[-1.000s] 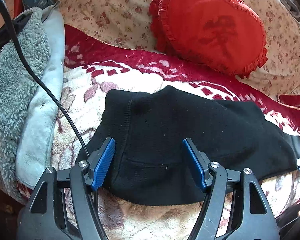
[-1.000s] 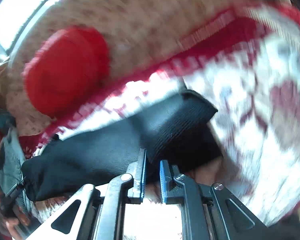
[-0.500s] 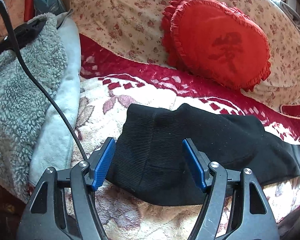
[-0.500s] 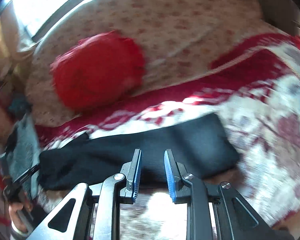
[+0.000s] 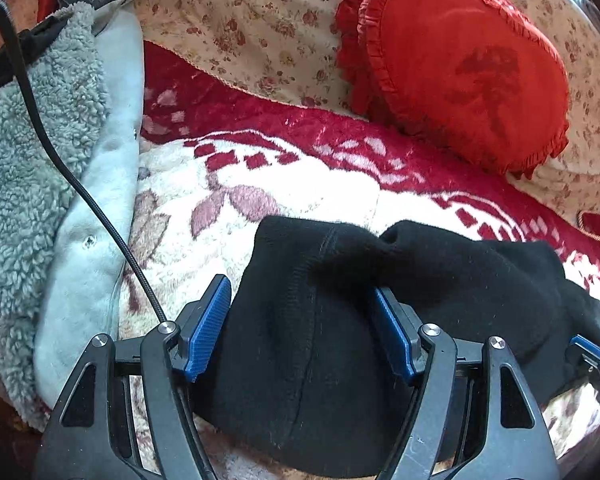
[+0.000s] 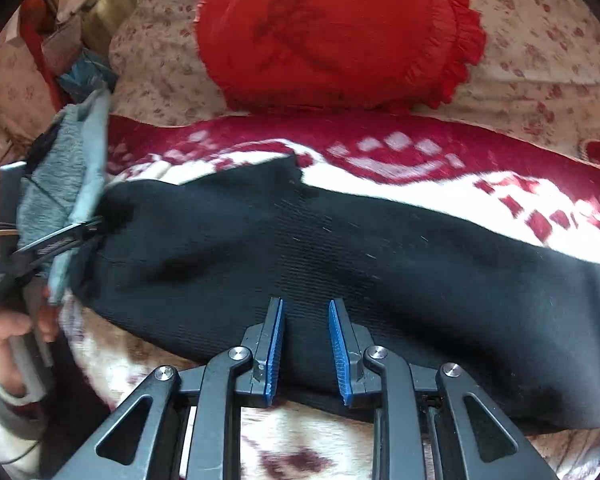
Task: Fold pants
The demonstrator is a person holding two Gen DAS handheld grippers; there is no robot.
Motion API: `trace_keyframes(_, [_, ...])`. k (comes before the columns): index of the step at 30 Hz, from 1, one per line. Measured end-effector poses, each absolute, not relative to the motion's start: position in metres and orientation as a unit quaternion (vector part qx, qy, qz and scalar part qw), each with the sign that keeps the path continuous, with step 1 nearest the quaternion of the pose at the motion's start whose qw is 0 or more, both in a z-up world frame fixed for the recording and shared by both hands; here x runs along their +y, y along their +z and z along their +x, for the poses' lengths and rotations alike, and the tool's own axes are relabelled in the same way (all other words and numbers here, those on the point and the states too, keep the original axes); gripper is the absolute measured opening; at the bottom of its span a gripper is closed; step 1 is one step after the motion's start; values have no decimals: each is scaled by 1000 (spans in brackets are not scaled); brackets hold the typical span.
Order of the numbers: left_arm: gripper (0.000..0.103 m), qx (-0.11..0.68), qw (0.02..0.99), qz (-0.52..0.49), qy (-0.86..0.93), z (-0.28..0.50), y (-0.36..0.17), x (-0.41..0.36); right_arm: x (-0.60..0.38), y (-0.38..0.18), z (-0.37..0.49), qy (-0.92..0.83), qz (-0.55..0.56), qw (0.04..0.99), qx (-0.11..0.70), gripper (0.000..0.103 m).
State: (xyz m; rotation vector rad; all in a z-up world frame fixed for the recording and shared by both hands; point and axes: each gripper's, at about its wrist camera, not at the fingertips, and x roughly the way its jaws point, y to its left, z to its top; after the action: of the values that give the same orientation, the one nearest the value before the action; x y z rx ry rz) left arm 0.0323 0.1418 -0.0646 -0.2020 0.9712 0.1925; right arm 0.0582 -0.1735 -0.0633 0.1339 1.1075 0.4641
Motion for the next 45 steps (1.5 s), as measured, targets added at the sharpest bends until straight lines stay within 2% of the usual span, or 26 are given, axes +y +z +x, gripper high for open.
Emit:
trace_keyframes(9, [71,451,882,-81,111,25,-48,144,-104,-36,81,299,39,825,478,22])
trace_keyframes(14, [71,450,881,-78,123,23,-46,152,-54,-34,103,335,6,815,472,29])
trace_keyframes(16, [71,449,881,-80,128,21,-46,156,-36,-34,113,349,1,809,473,36])
trace_keyframes(27, [71,431,876,-123,178,8,-38,200,23,-21,129,412,-54,788,455,40])
trace_keyframes(29, [71,430,875,-121,188,6,-37,204,38,-19,128,427,-75,781,449,42])
trace_keyframes(31, [71,428,874,-120,194,4,-36,208,56,-24,129,442,-106,766,455,49])
trace_keyframes(33, [71,425,875,-124,196,3,-35,211,74,-41,134,447,-141,740,483,49])
trace_keyframes(35, [71,426,874,-126,197,3,-36,214,80,-53,135,445,-154,732,492,45])
trace_keyframes(37, [71,424,874,-129,200,2,-37,217,75,-48,132,450,-136,747,470,17])
trace_keyframes(39, [71,421,873,-138,203,2,-38,221,69,-29,133,445,-119,771,440,9])
trace_keyframes(40, [71,421,872,-143,204,2,-39,221,64,-20,134,447,-104,782,423,1])
trace_keyframes(42, [71,420,872,-149,203,2,-39,222,60,-7,136,445,-84,798,397,1])
trace_keyframes(45, [71,422,873,-141,198,1,-37,217,72,-22,142,431,-102,792,420,1])
